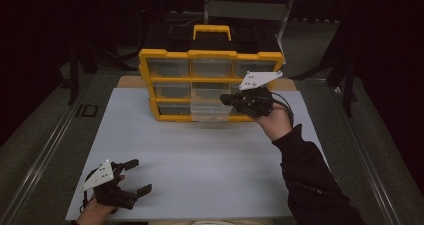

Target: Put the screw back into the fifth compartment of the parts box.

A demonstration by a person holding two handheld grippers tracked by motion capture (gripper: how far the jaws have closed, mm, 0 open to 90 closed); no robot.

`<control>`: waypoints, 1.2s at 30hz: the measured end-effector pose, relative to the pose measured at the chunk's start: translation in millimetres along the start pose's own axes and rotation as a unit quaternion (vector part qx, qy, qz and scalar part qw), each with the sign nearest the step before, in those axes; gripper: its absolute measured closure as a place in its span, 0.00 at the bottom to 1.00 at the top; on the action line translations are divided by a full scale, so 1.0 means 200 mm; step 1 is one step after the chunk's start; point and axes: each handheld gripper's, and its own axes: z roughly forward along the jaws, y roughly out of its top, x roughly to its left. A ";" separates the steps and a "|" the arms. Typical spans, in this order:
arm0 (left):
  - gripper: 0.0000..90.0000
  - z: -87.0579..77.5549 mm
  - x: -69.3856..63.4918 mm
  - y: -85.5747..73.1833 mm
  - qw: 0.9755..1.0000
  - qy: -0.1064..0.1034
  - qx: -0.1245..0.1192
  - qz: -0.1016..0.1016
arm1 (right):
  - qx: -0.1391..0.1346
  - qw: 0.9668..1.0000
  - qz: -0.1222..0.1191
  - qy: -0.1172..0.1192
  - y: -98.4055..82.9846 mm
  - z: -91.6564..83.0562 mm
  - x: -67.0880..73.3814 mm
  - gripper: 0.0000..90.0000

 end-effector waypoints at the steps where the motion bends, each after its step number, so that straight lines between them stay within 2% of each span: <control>1: 0.01 0.00 0.00 0.00 1.000 -0.001 0.000 0.000 | 0.002 1.000 0.000 -0.001 0.01 0.01 -0.01 0.97; 11: 0.01 0.00 0.00 0.00 1.000 -0.001 0.000 0.000 | 0.017 1.000 0.019 -0.005 0.01 0.12 -0.09 0.97; 19: 0.01 0.00 0.00 0.00 1.000 -0.001 0.000 -0.001 | 0.042 0.999 0.031 -0.001 -0.02 0.20 -0.12 0.97; 29: 0.01 0.00 0.00 0.00 1.000 -0.001 0.001 0.001 | 0.055 0.998 0.041 0.006 -0.04 0.27 -0.14 0.96; 31: 0.01 0.00 0.00 0.00 1.000 -0.001 0.001 0.001 | 0.053 0.998 0.044 0.005 -0.05 0.28 -0.14 0.86; 36: 0.01 0.00 0.00 0.00 1.000 -0.002 0.001 0.000 | 0.040 0.998 0.048 0.000 -0.04 0.24 -0.14 0.77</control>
